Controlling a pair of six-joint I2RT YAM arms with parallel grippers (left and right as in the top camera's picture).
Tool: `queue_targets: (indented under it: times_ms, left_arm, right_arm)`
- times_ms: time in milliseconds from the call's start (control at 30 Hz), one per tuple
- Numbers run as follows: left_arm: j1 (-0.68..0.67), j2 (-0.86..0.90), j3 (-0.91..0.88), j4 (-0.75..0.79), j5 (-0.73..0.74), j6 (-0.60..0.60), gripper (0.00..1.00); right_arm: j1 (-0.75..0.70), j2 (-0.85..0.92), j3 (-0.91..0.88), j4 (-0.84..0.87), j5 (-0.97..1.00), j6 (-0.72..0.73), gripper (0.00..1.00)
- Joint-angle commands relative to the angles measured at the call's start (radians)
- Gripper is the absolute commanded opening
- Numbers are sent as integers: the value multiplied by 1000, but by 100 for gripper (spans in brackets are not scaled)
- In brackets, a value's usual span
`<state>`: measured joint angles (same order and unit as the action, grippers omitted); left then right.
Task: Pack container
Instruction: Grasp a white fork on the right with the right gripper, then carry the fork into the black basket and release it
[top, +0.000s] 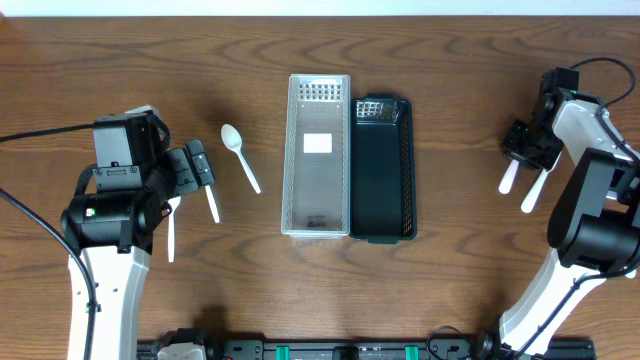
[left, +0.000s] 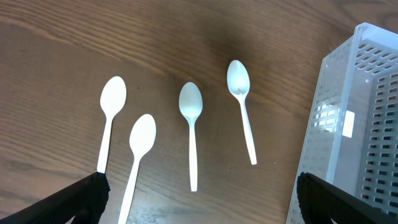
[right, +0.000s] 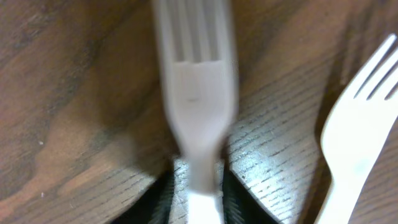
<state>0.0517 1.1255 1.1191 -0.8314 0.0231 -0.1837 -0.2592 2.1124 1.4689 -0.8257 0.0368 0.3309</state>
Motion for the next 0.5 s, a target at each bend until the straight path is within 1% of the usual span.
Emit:
queue_targets:
  times_ms: [0,67,167,300,367,467]
  left_arm:
    - [3,-2,16,-7,-4,-9,98]
    - [3,-2,16,-14,-4,-9,98]
    - [3,-2,16,-26,-4,-9,98]
    - [3,-2,16,-34,-4,-9,98]
    - [3,-2,16,-35,-5,-9,98]
    - [3,-2,16,-35,-5,-9,98]
  right_arm:
    - [-2,37,-3,-4,7,1,20]
    - [-2,37,-3,-4,7,1,17]
    - [-2,37,-3,-4,7,1,10]
    - [-2,37,-3,4,7,1,8]
    - [-2,36,-2,8,7,1,1]
    - [0,30,12,3,6,-16,1]
